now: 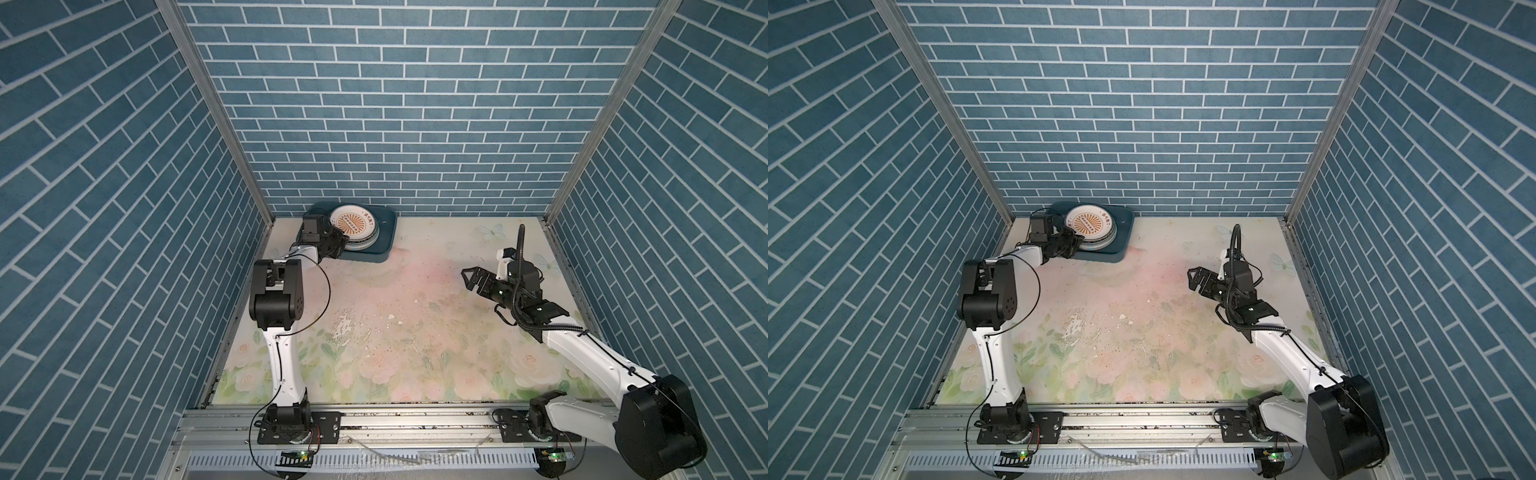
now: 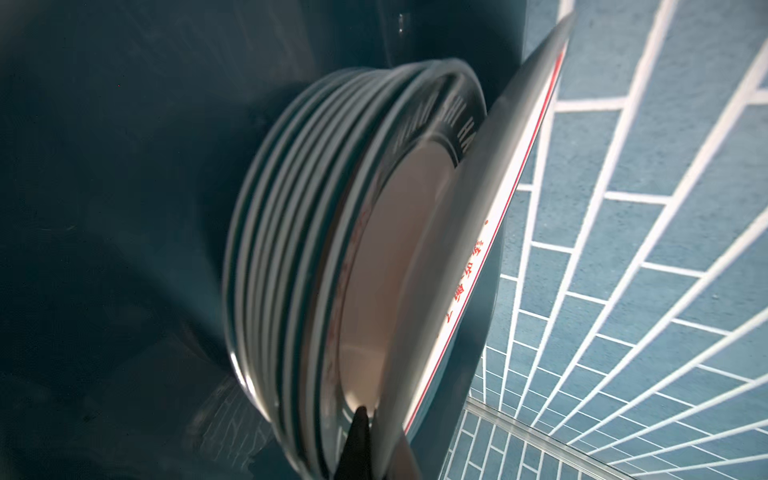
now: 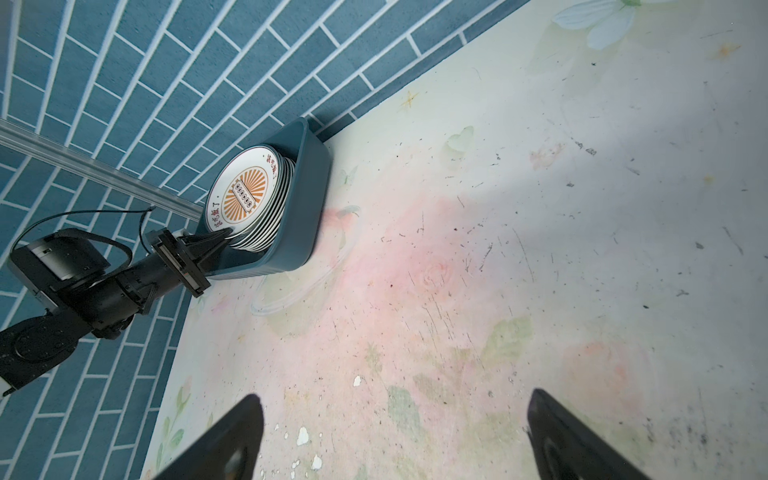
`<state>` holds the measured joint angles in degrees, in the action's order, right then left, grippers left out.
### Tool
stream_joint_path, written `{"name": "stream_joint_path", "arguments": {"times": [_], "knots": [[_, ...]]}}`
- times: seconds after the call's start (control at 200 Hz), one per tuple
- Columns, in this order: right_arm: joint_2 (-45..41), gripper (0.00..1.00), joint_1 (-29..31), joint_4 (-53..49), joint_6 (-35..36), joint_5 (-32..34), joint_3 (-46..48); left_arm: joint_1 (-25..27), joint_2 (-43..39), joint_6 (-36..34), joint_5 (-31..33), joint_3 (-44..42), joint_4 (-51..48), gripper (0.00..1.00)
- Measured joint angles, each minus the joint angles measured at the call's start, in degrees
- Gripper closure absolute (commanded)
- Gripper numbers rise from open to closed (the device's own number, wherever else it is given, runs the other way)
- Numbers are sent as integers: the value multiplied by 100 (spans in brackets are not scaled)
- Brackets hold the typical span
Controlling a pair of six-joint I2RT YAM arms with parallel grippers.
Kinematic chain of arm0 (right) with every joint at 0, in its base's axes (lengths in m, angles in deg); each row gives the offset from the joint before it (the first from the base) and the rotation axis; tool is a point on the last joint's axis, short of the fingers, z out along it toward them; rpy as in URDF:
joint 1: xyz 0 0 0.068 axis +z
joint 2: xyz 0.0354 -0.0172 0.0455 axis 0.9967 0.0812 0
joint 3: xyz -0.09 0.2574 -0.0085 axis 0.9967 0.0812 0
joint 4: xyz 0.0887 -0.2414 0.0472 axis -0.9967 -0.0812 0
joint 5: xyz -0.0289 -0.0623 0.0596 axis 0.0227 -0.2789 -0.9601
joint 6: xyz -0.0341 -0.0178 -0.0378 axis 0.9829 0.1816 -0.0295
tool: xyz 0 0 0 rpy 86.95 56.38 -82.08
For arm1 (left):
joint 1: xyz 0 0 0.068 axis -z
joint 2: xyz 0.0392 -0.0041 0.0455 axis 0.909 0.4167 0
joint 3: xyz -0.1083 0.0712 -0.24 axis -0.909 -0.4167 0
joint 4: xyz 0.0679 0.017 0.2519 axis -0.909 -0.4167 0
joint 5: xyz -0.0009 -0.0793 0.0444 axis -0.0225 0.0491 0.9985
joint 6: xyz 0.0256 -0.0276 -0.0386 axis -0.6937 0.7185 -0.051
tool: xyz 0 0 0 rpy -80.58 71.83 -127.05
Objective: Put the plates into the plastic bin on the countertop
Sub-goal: 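Press the sunburst plate flat against the plate stack with the left gripper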
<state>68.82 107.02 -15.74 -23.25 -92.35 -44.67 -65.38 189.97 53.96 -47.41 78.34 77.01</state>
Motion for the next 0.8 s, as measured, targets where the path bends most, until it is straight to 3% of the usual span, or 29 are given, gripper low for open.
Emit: {"name": "stream_joint_path", "arguments": {"times": [0.455,0.8], "knots": [[0,2,-26,74,-7,-39,7,-13,11,-280,-400,267,-481,95],[0,2,-37,129,-105,-42,7,-11,15,-363,-529,267,-601,83]]}}
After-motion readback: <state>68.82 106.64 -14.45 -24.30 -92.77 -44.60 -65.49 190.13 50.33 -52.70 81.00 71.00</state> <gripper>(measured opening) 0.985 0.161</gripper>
